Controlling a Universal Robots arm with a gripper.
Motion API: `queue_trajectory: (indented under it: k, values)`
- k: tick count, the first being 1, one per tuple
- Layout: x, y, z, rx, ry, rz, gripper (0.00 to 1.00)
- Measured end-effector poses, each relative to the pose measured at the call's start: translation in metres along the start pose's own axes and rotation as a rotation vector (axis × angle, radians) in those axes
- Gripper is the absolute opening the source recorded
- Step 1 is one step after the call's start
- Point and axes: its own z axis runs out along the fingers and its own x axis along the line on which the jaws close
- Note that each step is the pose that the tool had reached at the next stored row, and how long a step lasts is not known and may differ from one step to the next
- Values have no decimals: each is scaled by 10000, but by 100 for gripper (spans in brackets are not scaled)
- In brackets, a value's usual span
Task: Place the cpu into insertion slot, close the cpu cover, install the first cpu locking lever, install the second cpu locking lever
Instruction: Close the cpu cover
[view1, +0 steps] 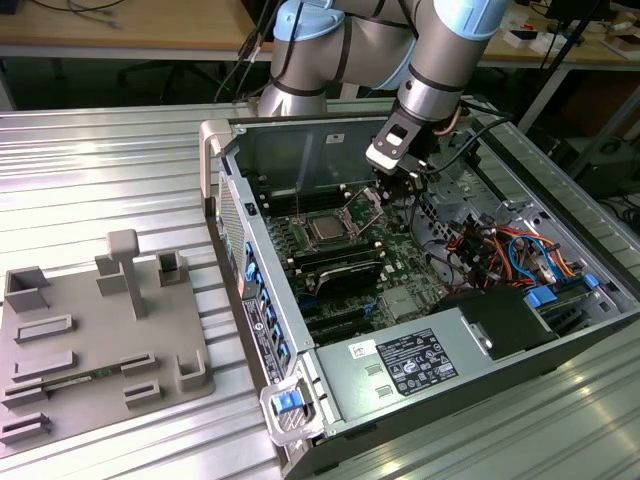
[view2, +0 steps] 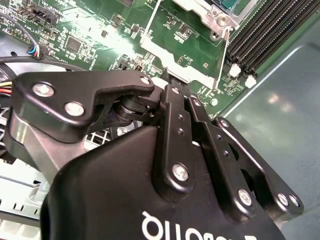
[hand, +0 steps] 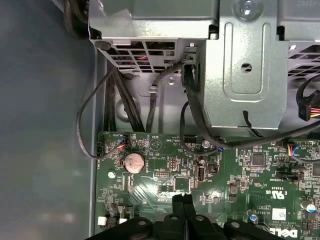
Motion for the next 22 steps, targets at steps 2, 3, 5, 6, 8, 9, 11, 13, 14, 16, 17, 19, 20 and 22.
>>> queue_trajectory:
  k: [2,3,5,6,8,9,11,13,14,16,17,19,20,22]
  values:
    - [0,0,2,0,0,-2,11]
    - [0,0,2,0,0,-2,11]
    - [0,-5,2,0,1,2,11]
    - [0,-7,2,0,1,2,11]
    - [1,-13,2,0,1,0,11]
    - [1,-16,3,0,0,-1,11]
    - [1,-18,5,0,0,0,11]
    - [1,-19,8,0,0,-1,11]
    - [1,-20,8,0,0,0,11]
    - [1,-24,9,0,1,1,11]
    - [1,-25,9,0,0,0,11]
    - [1,-28,9,0,0,-1,11]
    - [1,-29,9,0,-1,-1,11]
    - [1,-32,10,0,0,-1,11]
